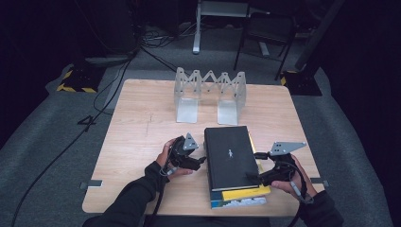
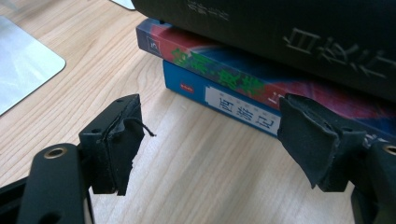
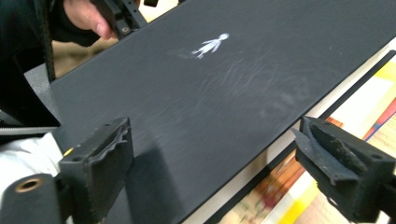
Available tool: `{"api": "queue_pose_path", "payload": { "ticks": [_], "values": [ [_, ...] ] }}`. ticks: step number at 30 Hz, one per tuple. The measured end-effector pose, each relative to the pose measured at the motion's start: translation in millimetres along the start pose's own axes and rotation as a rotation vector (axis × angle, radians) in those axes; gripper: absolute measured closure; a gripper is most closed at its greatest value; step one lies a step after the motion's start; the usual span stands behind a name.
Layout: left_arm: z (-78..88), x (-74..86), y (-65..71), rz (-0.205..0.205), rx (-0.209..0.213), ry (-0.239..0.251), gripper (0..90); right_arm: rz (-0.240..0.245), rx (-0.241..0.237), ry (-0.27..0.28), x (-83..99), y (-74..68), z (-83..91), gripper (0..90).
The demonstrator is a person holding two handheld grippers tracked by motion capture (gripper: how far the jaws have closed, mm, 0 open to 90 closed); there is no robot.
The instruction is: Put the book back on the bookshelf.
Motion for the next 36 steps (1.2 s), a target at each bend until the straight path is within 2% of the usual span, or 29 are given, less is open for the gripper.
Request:
{"api": "queue_pose_path", "payload": {
  "ticks": [2,5,7,12,14,19,20,22,23,24,25,26,28,30,31,33,34,35,36],
  "values": [
    [-2.3,-2.7,-1.7,0.01,0.004,0.008,23.2,-0.022,-0.047,-0.017,-1.8,2.6,-5.7,7.3],
    [-4.7,-6.0,-4.3,0.005,-0.008,0.021,24.7,-0.035,-0.064,-0.023,-4.4,7.2,-12.3,3.7],
    [-6.8,-9.2,-9.8,0.026,-0.015,0.027,25.9,-0.044,-0.073,-0.034,-6.0,9.5,-16.9,0.7],
    [-13.9,-10.9,-23.4,0.056,-0.027,0.048,26.8,-0.022,-0.069,-0.048,-8.3,9.6,-18.3,0.1],
    [-17.2,-11.1,-28.7,0.065,-0.026,0.051,30.6,-0.017,-0.073,-0.04,-9.5,9.8,-19.6,0.3],
    [-26.6,-10.0,-46.0,0.069,-0.041,0.052,32.8,0.007,-0.076,-0.048,-15.0,8.5,-25.9,0.5],
    [-28.0,-9.9,-46.6,0.074,-0.023,0.054,36.0,0.008,-0.077,-0.051,-16.0,7.6,-27.0,0.5],
    [-29.5,-10.1,-50.4,0.07,-0.013,0.054,37.4,0.015,-0.077,-0.052,-17.7,6.9,-28.8,0.6],
    [-29.6,-10.4,-50.1,0.069,0.011,0.057,38.8,0.019,-0.075,-0.05,-18.6,6.6,-29.9,0.7],
    [-30.0,-11.1,-49.2,0.067,0.054,0.064,44.1,0.018,-0.073,-0.047,-19.1,6.5,-30.4,0.9],
    [-30.6,-11.4,-49.5,0.077,0.078,0.07,49.8,0.017,-0.068,-0.039,-20.0,5.8,-31.1,1.0],
    [-30.9,-11.1,-51.6,0.078,0.092,0.071,50.5,0.018,-0.063,-0.035,-20.7,5.4,-31.8,1.0],
    [-32.4,-12.5,-55.6,0.122,0.132,0.098,50.5,0.027,-0.055,-0.029,-22.0,4.7,-32.4,1.1],
    [-30.7,-16.7,-55.3,0.129,0.167,0.13,54.4,0.033,-0.047,-0.02,-23.0,4.5,-32.7,1.2],
    [-28.8,-19.5,-54.7,0.125,0.173,0.145,58.5,0.041,-0.041,-0.015,-23.5,4.5,-32.3,1.2],
    [-17.5,-33.7,-53.3,0.113,0.196,0.205,68.5,0.072,-0.025,-0.004,-25.3,3.8,-29.8,1.2],
    [-12.4,-39.2,-54.1,0.11,0.201,0.223,69.1,0.102,-0.006,0.008,-27.2,2.3,-27.3,1.4],
    [-5.8,-45.7,-55.6,0.088,0.196,0.232,69.2,0.125,0.009,0.021,-28.9,1.0,-25.2,3.0],
    [-1.1,-50.3,-56.3,0.081,0.186,0.228,69.4,0.141,0.029,0.046,-31.7,0.4,-22.2,6.2]
  ]
}}
Point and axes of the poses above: each handheld gripper's, and its own axes: z roughly backward along the jaws, x roughly out of its underside, y roughly to its right, the point moved 9 cm from there along -z, roughly forward along the jaws, and after that the axes turned 4 degrees about -z, right-handed, at the moved point
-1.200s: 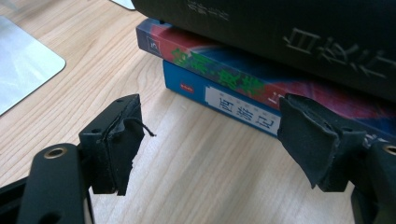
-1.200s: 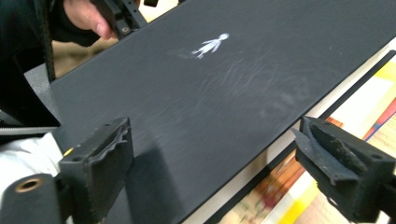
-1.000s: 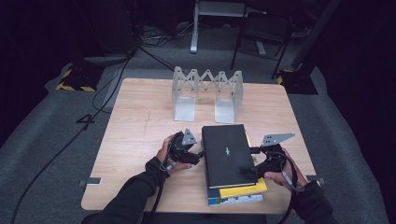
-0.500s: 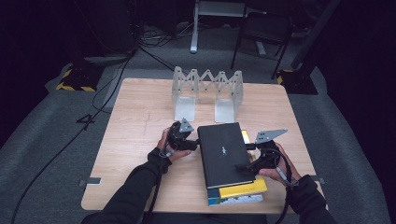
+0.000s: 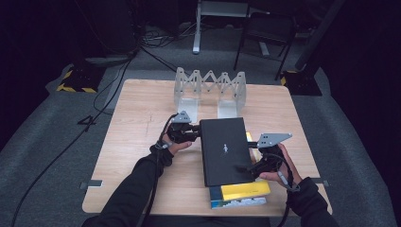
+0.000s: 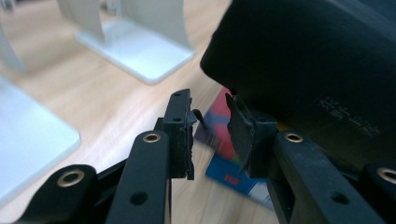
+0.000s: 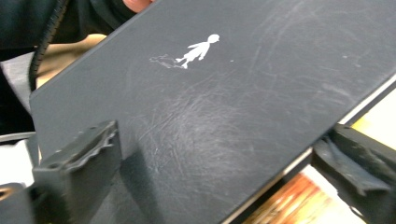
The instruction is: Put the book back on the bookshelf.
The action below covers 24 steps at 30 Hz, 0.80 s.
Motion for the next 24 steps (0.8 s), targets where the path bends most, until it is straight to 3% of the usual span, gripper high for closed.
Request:
{"api": "queue_pose_path", "payload": {
  "ticks": [4,6,7,11,15,19,21,24],
  "values": [
    [7.5,-14.6,2.4,-0.03,-0.028,-0.028,73.4,-0.003,0.035,0.082,-6.2,3.6,7.1,15.5],
    [8.4,-19.0,4.1,-0.037,-0.025,-0.03,75.1,-0.001,0.039,0.088,-6.9,4.3,7.5,15.9],
    [9.6,-27.3,8.3,-0.044,-0.012,-0.021,78.3,0.005,0.053,0.121,-11.8,4.8,10.0,17.7],
    [10.8,-41.9,13.8,-0.059,0.003,-0.017,86.8,0.023,0.082,0.129,-15.7,7.5,14.3,19.5],
    [9.1,-58.9,17.0,-0.075,-0.02,-0.049,88.2,0.011,0.129,0.184,-25.0,15.4,22.8,22.9],
    [8.1,-73.0,15.6,-0.09,-0.033,-0.061,88.3,0.016,0.183,0.231,-31.9,22.7,32.7,33.6],
    [6.8,-81.8,15.4,-0.098,-0.047,-0.064,88.4,0.009,0.204,0.28,-38.6,27.1,40.3,40.3],
    [6.2,-94.5,18.6,-0.116,-0.065,-0.062,89.3,0.001,0.227,0.315,-43.4,33.1,48.8,44.3]
  ]
}}
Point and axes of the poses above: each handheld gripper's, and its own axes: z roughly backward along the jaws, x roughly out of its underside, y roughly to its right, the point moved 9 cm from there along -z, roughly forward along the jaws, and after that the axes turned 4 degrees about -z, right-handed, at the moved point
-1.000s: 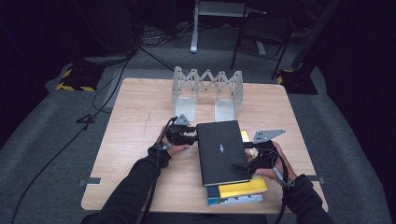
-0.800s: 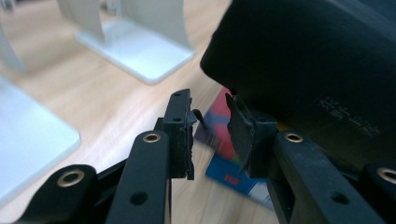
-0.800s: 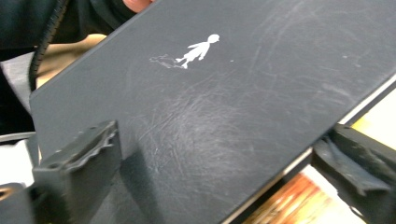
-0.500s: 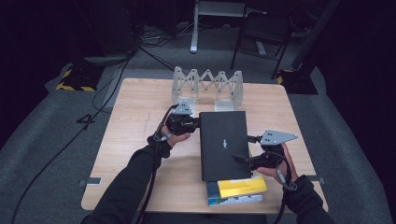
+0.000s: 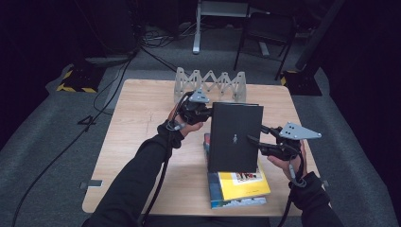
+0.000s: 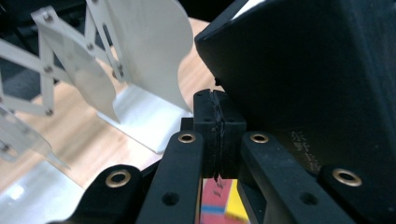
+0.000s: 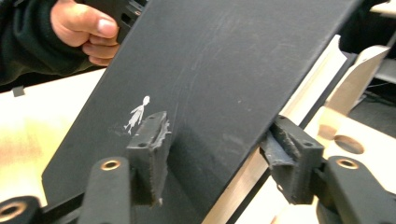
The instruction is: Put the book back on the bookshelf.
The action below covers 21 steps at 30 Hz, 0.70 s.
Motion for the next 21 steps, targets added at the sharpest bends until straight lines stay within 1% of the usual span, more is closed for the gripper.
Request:
{"api": "queue_pose_path", "payload": {
  "ticks": [2,3,4,6,8,9,10,11,13,14,15,16,19,21],
  "values": [
    [1.2,-6.9,2.5,-0.034,-0.016,-0.011,89.6,0.008,0.014,0.011,-2.7,2.9,3.7,46.5],
    [3.2,-11.4,4.4,-0.056,-0.013,-0.01,89.8,0.015,0.022,0.016,-4.3,4.1,5.7,47.6],
    [4.9,-14.9,6.4,-0.07,-0.011,-0.011,89.9,0.029,0.031,0.029,-6.9,6.0,8.1,48.8],
    [7.6,-21.6,10.0,-0.102,-0.021,-0.015,89.9,0.037,0.045,0.041,-10.9,9.2,11.5,51.3],
    [11.2,-28.7,15.8,-0.119,-0.024,-0.003,89.8,0.046,0.067,0.064,-15.5,12.1,14.8,54.3],
    [12.9,-30.2,19.3,-0.127,-0.027,0.0,89.7,0.042,0.074,0.077,-16.4,13.3,16.8,56.1],
    [14.3,-30.9,21.4,-0.134,-0.033,0.004,89.5,0.039,0.077,0.093,-16.5,13.8,18.9,57.2],
    [17.3,-30.8,26.9,-0.135,-0.041,0.019,89.3,0.038,0.075,0.101,-15.6,13.2,20.7,58.2],
    [23.6,-30.9,33.2,-0.138,-0.042,0.052,83.9,0.045,0.061,0.121,-11.4,7.6,28.9,61.3],
    [23.6,-30.9,33.2,-0.138,-0.042,0.052,82.0,0.045,0.061,0.121,-11.4,7.6,28.9,61.3],
    [27.2,-30.8,40.6,-0.141,-0.037,0.07,81.6,0.058,0.058,0.133,-8.0,2.0,36.2,63.4],
    [27.9,-30.4,42.1,-0.148,-0.05,0.07,80.4,0.06,0.059,0.13,-6.8,0.1,38.3,63.8],
    [30.2,-28.6,47.3,-0.139,-0.05,0.083,79.0,0.062,0.057,0.129,-5.7,-1.7,41.6,65.0],
    [33.9,-24.3,48.6,-0.149,-0.072,0.092,72.9,0.066,0.044,0.137,-4.2,-3.9,44.6,65.5]
  ]
}}
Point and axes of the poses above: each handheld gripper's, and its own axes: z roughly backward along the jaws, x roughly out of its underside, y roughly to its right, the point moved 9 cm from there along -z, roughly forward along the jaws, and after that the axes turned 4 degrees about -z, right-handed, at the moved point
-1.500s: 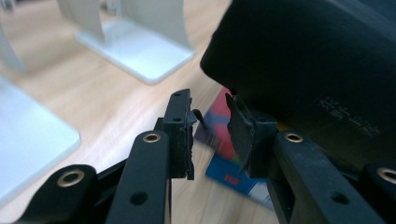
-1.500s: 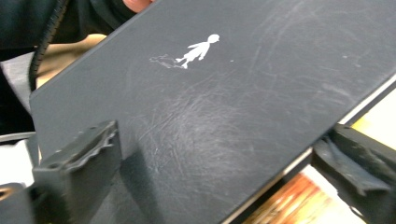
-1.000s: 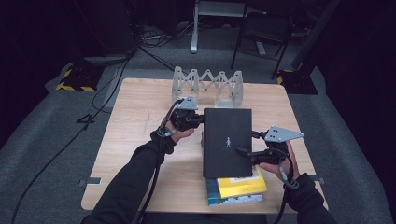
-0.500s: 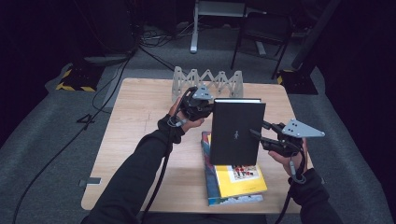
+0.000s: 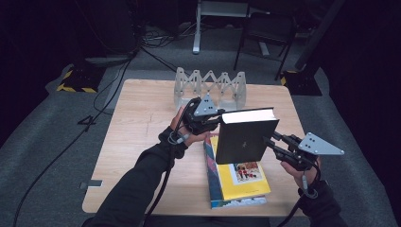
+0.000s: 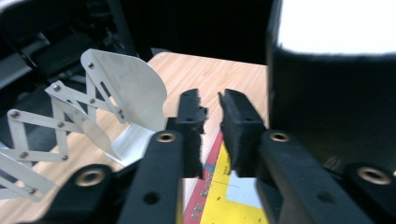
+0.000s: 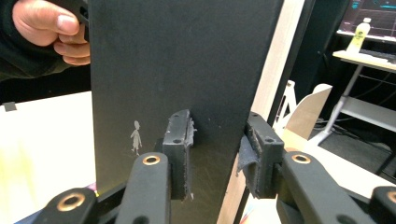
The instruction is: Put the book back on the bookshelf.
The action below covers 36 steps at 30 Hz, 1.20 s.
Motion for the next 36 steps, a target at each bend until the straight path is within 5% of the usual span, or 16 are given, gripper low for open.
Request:
{"api": "queue_pose_path", "payload": {
  "ticks": [3,5,11,17,22,28,36],
  "values": [
    [7.5,13.2,1.2,0.021,-0.018,0.014,65.2,-0.01,-0.005,0.002,0.7,-0.8,1.4,66.0],
    [11.4,24.0,5.3,0.02,0.006,0.023,60.0,-0.013,-0.006,0.011,0.9,-1.0,1.6,66.2],
    [14.4,55.3,15.5,0.012,0.037,-0.027,48.3,-0.003,-0.008,0.018,1.3,-2.4,3.5,67.1],
    [12.6,84.4,44.2,0.017,0.108,-0.086,34.1,0.001,-0.006,0.018,1.9,-4.3,5.3,67.3],
    [9.1,85.2,59.4,0.022,0.135,-0.075,28.1,0.007,-0.006,0.022,2.4,-5.8,6.9,67.6],
    [-16.8,78.6,73.5,0.05,0.171,-0.031,31.7,0.024,-0.003,0.015,2.9,-7.0,9.2,67.9],
    [-32.2,63.5,75.1,0.057,0.125,0.017,37.8,0.035,-0.013,0.009,4.0,-8.1,12.7,68.7]
  ]
}}
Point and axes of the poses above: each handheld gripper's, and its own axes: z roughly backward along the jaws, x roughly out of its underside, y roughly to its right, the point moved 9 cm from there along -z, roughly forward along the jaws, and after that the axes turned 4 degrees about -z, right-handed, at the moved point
